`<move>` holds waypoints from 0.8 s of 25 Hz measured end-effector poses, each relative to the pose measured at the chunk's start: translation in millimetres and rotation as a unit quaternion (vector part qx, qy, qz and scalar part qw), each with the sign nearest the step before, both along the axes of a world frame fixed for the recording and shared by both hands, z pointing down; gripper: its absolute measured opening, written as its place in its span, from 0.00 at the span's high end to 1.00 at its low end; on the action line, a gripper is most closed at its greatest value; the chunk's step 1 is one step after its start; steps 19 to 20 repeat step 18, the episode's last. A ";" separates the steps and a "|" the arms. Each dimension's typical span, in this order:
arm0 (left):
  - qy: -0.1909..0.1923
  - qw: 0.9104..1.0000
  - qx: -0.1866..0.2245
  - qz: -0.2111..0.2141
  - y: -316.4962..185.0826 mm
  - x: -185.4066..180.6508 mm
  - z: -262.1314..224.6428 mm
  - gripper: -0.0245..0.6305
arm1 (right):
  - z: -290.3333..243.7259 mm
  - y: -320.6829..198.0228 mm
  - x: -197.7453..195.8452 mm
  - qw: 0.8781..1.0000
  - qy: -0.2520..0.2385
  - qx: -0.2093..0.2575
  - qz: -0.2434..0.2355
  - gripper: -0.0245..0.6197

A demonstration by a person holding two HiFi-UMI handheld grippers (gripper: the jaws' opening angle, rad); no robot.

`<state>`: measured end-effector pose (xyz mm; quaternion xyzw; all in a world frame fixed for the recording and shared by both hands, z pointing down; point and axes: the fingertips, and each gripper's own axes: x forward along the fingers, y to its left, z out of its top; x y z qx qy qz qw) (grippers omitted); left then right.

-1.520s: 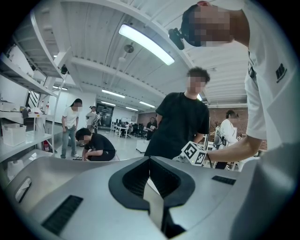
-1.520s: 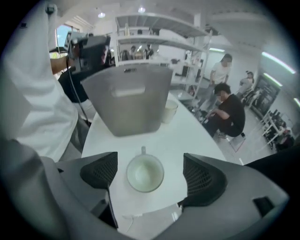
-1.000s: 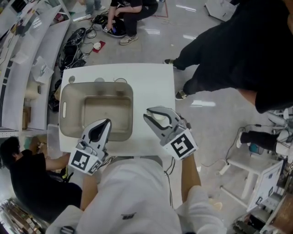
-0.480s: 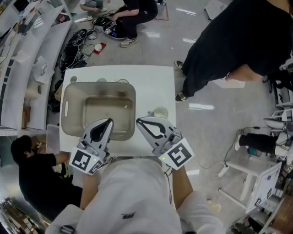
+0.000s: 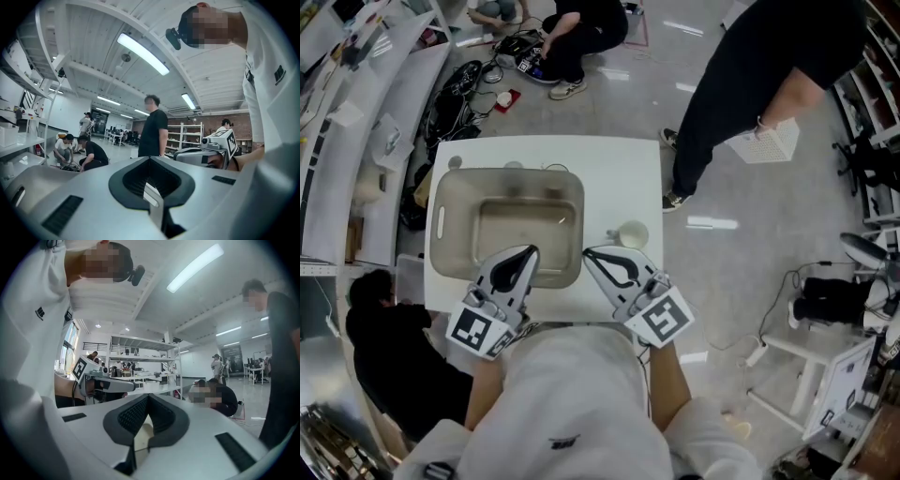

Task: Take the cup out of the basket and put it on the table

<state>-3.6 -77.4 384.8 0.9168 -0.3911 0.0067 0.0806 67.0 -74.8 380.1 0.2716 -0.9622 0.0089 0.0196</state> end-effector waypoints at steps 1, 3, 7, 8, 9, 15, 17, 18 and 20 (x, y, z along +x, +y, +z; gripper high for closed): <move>0.000 1.000 -0.001 0.000 0.2 0.0 0.1 0.95 | 1.0 -0.6 1.3 1.000 0.002 -0.001 0.002 0.95; -0.001 1.000 -0.001 0.001 0.9 0.4 -0.1 0.95 | 2.5 -1.2 3.2 1.000 0.007 -0.002 0.004 0.95; 0.000 1.000 -0.001 0.004 2.3 0.6 0.0 0.95 | 1.8 -1.5 3.2 1.000 0.003 -0.002 0.008 0.95; 0.000 1.000 -0.001 0.004 2.2 0.1 0.5 0.95 | 1.9 -1.7 2.3 1.000 0.003 -0.001 0.008 0.95; 0.000 1.000 -0.002 0.004 1.9 -0.3 1.0 0.95 | 2.3 -1.9 1.5 1.000 0.004 0.000 0.008 0.95; -0.001 1.000 -0.005 0.003 2.0 -1.8 3.2 0.95 | 4.1 -0.5 -0.8 1.000 0.012 0.004 0.004 0.95; -0.001 1.000 -0.005 0.002 1.9 -1.4 3.4 0.95 | 4.4 -0.2 -0.5 1.000 0.012 0.004 0.005 0.95; -0.001 1.000 -0.005 0.002 1.9 -1.1 3.4 0.95 | 4.7 -0.2 -0.2 1.000 0.012 0.002 0.005 0.95; -0.001 1.000 -0.005 0.002 1.9 -1.1 3.4 0.95 | 4.7 -0.2 -0.2 1.000 0.012 0.002 0.005 0.95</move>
